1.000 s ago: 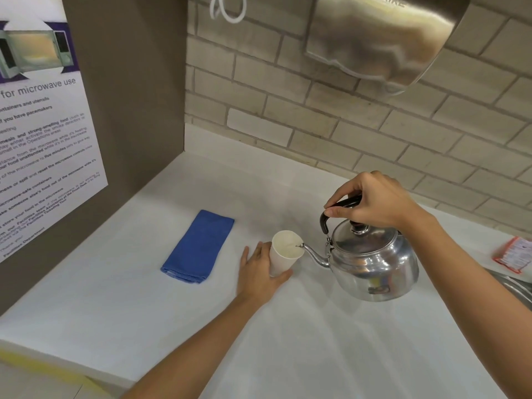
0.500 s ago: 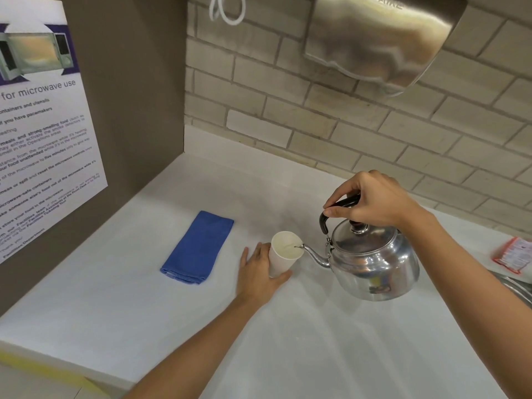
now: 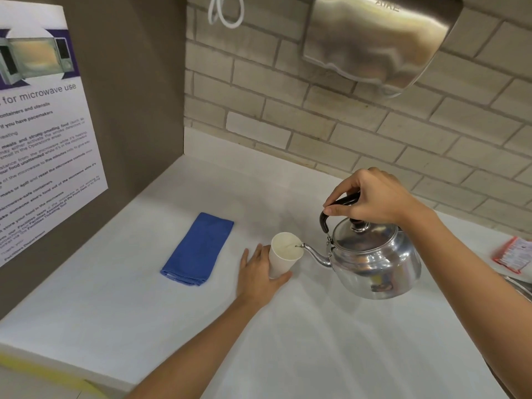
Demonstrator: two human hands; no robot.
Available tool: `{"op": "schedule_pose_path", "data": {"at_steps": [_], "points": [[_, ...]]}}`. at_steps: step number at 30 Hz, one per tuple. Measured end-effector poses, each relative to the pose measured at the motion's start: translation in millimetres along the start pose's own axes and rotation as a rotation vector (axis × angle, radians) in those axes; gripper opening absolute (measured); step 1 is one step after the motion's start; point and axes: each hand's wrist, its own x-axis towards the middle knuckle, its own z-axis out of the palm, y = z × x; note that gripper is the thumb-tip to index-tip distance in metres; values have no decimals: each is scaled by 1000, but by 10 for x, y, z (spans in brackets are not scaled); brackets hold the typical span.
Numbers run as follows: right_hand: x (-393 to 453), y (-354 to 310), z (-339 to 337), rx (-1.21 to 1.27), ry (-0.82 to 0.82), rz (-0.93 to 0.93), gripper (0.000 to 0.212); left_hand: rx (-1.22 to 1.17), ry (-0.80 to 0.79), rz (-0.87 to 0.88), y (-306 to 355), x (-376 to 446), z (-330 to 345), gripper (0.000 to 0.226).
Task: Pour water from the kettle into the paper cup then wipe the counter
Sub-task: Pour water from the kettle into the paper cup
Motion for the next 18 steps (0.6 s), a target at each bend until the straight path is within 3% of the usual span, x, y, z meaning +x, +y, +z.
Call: {"op": "schedule_pose_path", "data": {"at_steps": [18], "points": [[12, 37, -18, -11, -1, 2, 18, 3, -15, -1, 33, -11, -26, 67]]}}
